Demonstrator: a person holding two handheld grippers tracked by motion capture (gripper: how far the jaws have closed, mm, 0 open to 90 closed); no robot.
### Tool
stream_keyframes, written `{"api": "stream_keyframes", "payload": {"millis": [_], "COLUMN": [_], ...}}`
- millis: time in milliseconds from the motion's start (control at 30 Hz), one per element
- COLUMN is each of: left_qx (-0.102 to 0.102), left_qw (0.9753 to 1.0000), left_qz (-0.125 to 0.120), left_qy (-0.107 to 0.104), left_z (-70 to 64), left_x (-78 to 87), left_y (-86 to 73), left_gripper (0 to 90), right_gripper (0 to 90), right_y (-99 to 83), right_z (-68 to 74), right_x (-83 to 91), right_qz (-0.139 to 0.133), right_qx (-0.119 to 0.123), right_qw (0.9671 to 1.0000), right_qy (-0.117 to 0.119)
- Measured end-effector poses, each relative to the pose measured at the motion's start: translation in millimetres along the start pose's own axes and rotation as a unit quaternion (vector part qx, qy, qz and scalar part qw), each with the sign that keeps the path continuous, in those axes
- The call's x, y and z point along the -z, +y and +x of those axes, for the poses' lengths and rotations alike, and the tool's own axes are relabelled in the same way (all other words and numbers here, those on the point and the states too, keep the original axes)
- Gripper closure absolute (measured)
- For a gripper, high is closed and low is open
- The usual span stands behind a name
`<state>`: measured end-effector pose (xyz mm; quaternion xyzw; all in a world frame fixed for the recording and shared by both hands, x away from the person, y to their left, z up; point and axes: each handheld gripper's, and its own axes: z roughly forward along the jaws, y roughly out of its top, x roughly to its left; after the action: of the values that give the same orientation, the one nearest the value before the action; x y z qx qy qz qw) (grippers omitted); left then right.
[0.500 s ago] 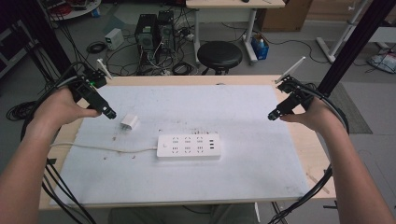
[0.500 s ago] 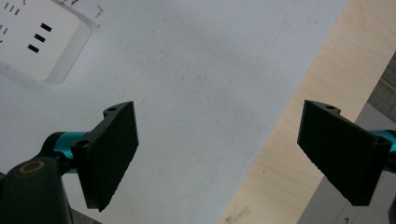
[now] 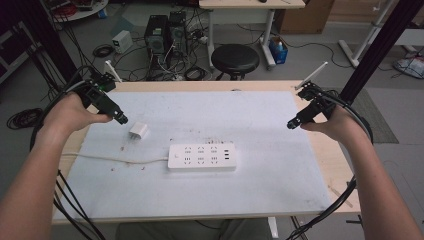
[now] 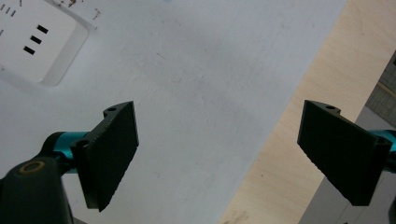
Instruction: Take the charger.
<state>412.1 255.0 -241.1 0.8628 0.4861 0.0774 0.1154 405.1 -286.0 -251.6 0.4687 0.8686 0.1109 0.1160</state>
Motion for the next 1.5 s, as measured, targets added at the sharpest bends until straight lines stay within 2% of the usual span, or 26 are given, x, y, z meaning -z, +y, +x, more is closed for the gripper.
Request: {"api": "stream_keyframes", "payload": {"millis": [133,167,200,233,533,633,700,733,833,867,933,1133,1200,1433,1500], "left_qx": [0.019,0.032,0.032,0.046,0.084,0.087,0.092,0.094,0.095,0.096,0.096,0.112,0.107,0.104,0.105], "left_qw": [0.9998,0.9995,0.9995,0.9989,0.9963,0.9959,0.9953,0.9949,0.9947,0.9942,0.9939,0.9916,0.9915,0.9908,0.9904], "left_qz": [0.002,0.004,0.004,0.003,0.019,0.025,0.031,0.037,0.039,0.048,0.054,0.065,0.074,0.084,0.087], "left_qy": [-0.003,-0.006,-0.006,-0.010,-0.002,0.000,0.000,0.000,0.000,-0.002,-0.002,0.001,0.003,0.017,0.021], "left_z": [2.7,4.8,4.8,7.1,14.1,15.8,17.4,19.0,19.5,20.5,21.3,25.2,24.7,23.1,24.3], "left_x": [-12.9,-20.3,-20.3,-28.2,-58.7,-66.0,-74.6,-84.1,-89.0,-100.3,-109.0,-136.0,-146.7,-162.8,-166.2], "left_y": [3.5,5.6,5.6,7.8,20.5,23.7,26.5,28.7,29.6,31.5,32.8,34.4,35.2,37.3,37.2], "left_gripper": [14.4,14.4,14.4,14.4,14.4,14.4,14.4,14.4,14.4,14.4,14.4,14.6,15.4,17.0,20.6], "right_gripper": [11.9,11.9,11.9,11.9,11.9,11.9,11.9,11.9,11.9,11.9,11.9,11.9,11.9,11.9,11.9], "right_y": [0.1,0.3,0.3,0.4,-0.1,-0.6,-0.8,-1.3,-1.3,-1.3,-1.3,-1.9,-2.5,-3.2,-3.5], "right_z": [-0.4,-0.9,-0.9,-0.6,-1.6,-3.1,-3.1,-3.6,-3.5,-4.2,-4.3,-4.3,-4.5,-4.6,-4.4], "right_x": [-3.0,-3.6,-3.6,-3.8,-8.0,-9.6,-10.1,-11.1,-11.4,-12.2,-12.5,-14.1,-15.3,-17.3,-17.4], "right_qz": [0.000,-0.003,-0.003,-0.005,-0.003,-0.004,-0.004,-0.004,-0.003,-0.005,-0.005,-0.006,-0.004,-0.004,-0.005], "right_qx": [0.002,0.003,0.003,0.004,0.003,0.004,0.002,0.004,0.003,0.004,0.006,0.006,0.006,0.007,0.008], "right_qw": [1.0000,1.0000,1.0000,1.0000,1.0000,1.0000,1.0000,1.0000,1.0000,1.0000,1.0000,1.0000,1.0000,1.0000,0.9999], "right_qy": [0.002,0.002,0.002,0.003,0.004,0.005,0.005,0.005,0.005,0.004,0.003,0.004,0.004,0.005,0.005]}}
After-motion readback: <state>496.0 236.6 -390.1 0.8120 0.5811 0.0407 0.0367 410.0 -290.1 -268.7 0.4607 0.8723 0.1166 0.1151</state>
